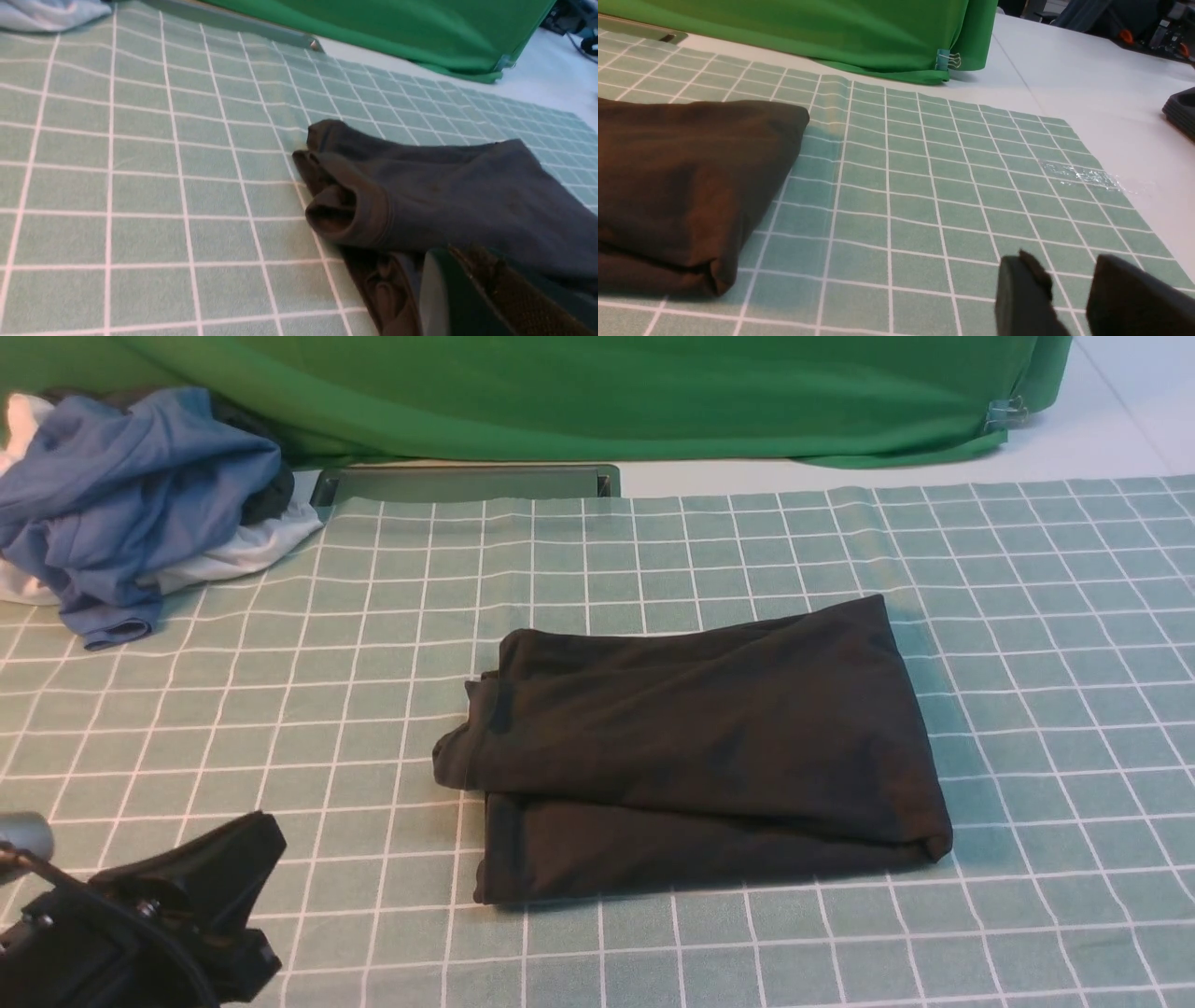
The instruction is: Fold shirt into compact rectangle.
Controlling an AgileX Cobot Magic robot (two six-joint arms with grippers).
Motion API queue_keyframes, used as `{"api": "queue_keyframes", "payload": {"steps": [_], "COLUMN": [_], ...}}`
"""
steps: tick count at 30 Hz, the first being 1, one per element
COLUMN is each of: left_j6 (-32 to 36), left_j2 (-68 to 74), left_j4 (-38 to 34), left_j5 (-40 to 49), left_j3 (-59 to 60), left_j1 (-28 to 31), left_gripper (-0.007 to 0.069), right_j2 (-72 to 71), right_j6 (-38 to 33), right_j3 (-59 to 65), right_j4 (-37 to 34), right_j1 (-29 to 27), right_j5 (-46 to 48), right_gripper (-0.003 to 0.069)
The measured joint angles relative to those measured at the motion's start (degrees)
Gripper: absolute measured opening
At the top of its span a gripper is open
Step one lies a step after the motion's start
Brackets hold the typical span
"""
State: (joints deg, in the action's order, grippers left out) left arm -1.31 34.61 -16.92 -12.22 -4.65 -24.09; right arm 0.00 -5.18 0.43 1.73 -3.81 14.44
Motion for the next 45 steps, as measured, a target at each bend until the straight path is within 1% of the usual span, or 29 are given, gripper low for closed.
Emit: {"api": "queue_keyframes", "payload": {"steps": [7, 11, 13, 14, 15, 16, 19, 22, 24, 25, 29, 33, 39, 45], "left_j6": [2.7, 2.6, 0.6, 0.1, -3.3, -9.2, -16.5, -18.8, -19.0, -19.0, -17.7, -17.1, -14.3, -13.2], "left_j2": [-0.2, -5.8, -10.7, -11.3, -14.3, -19.4, -26.6, -32.6, -33.8, -34.3, -34.6, -34.6, -34.6, -34.6], "left_j4": [-0.3, 1.2, 3.9, 4.8, 7.5, 12.0, 19.0, 20.9, 20.7, 20.7, 20.7, 20.2, 17.7, 17.5], "left_j5": [0.3, 2.8, 5.5, 5.8, 8.1, 11.8, 15.7, 18.4, 19.6, 21.6, 26.3, 26.6, 27.0, 27.0], "left_j3": [0.3, 0.7, 0.8, 0.8, 0.8, 0.9, 2.6, 4.9, 4.9, 4.9, 4.9, 4.9, 4.9, 4.9], "left_j1": [0.3, 3.2, 5.6, 6.0, 7.8, 11.1, 17.0, 23.0, 24.4, 25.4, 25.9, 25.9, 25.8, 24.0], "left_gripper": [0.0016, 0.0016, 0.0016, 0.0016, 0.0016, 0.0016, 0.0016, 0.0016, 0.0016, 0.0016, 0.0016, 0.0016, 0.0016, 0.0016], "right_j2": [0.0, 0.0, 0.0, 0.0, 0.0, 0.0, 0.0, 0.0, 0.0, 0.0, 0.0, 0.0, 0.0, 0.0], "right_j6": [0.0, 0.0, 0.0, 0.0, 0.0, 0.0, 0.0, 0.0, 0.0, 0.0, 0.0, 0.0, 0.0, 0.0], "right_j3": [0.0, 0.0, 0.0, 0.0, 0.0, 0.0, 0.0, 0.0, 0.0, 0.0, 0.0, 0.0, 0.0, 0.0], "right_j4": [0.0, 0.0, 0.0, 0.0, 0.0, 0.0, 0.0, 0.0, 0.0, 0.0, 0.0, 0.0, 0.0, 0.0], "right_j1": [0.0, 0.0, 0.0, 0.0, 0.0, 0.0, 0.0, 0.0, 0.0, 0.0, 0.0, 0.0, 0.0, 0.0], "right_j5": [0.0, 0.0, 0.0, 0.0, 0.0, 0.0, 0.0, 0.0, 0.0, 0.0, 0.0, 0.0, 0.0, 0.0], "right_gripper": [0.0238, 0.0238, 0.0238, 0.0238, 0.0238, 0.0238, 0.0238, 0.0238, 0.0238, 0.0238, 0.0238, 0.0238, 0.0238, 0.0238]}}
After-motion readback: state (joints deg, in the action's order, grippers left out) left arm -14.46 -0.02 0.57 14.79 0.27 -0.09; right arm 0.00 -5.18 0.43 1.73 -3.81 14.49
